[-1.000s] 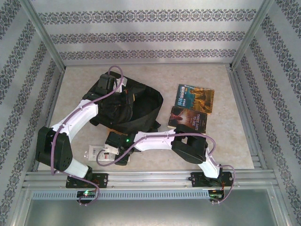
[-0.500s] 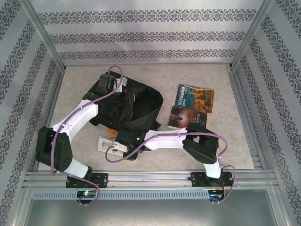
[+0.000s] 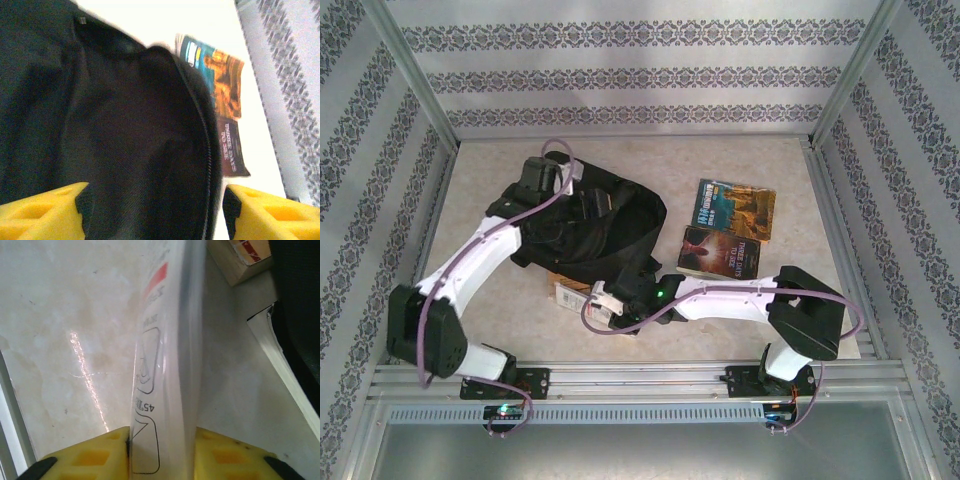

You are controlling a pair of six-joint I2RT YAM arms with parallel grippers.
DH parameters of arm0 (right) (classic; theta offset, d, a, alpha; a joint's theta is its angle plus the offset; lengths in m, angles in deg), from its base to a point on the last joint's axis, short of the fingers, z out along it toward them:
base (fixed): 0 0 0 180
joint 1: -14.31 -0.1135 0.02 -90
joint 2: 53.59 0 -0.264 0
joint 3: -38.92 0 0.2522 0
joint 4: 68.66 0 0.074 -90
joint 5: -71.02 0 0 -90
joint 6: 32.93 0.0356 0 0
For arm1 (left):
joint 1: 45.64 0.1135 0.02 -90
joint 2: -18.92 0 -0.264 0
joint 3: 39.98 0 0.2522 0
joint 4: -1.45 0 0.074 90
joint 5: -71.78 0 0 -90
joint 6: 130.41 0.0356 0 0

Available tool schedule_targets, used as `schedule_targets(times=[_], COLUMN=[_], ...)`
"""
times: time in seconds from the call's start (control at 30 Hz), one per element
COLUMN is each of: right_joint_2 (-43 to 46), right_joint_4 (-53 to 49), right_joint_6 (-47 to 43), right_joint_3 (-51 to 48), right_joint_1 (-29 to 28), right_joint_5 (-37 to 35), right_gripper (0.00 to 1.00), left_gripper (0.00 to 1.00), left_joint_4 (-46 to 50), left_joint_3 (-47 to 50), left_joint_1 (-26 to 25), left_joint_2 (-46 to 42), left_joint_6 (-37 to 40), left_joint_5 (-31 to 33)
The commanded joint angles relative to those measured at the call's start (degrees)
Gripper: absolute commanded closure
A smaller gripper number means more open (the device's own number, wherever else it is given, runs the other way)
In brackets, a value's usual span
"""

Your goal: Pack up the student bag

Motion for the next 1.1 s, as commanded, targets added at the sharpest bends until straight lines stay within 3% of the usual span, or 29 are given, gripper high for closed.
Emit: schedule_targets(times=[0.0, 0.2, 0.37, 0.63, 0.83, 1.07], right_joint_2=[-0.5, -0.7, -0.1, -1.5, -1.8, -2.1], right_joint_4=[2.6, 2.3, 2.2, 2.0, 2.2, 2.0], right_joint_6=[1.3, 0.7, 0.5, -0.4, -0.9, -1.0], right_joint_3=[-0.4, -0.2, -0.7, 0.0, 0.2, 0.3], right_joint_1=[0.2, -0.4, -0.5, -1.5, -2.4, -3.6], right_joint_5=[1.7, 1.3, 1.1, -0.5, -2.0, -2.7], right_gripper=[0.78, 0.84, 0.84, 0.84, 0.83, 0.83], left_gripper=[0.29, 0.25, 0.22, 0.33, 0.42, 0.39], left_joint_4=[2.7, 9.2, 19.9, 35.1, 31.9, 21.0], left_joint_3=[2.4, 7.1, 10.8, 16.3, 28.7, 37.5], left_joint_1=[1.3, 1.4, 1.5, 1.4, 1.5, 1.3], left_joint_2=[-8.0, -17.1, -23.0, -33.1, -40.6, -40.0], left_joint_6=[-0.4, -5.2, -18.8, -36.7, -47.2, -49.8], left_joint_5=[6.7, 9.6, 12.0, 15.8, 10.6, 8.0])
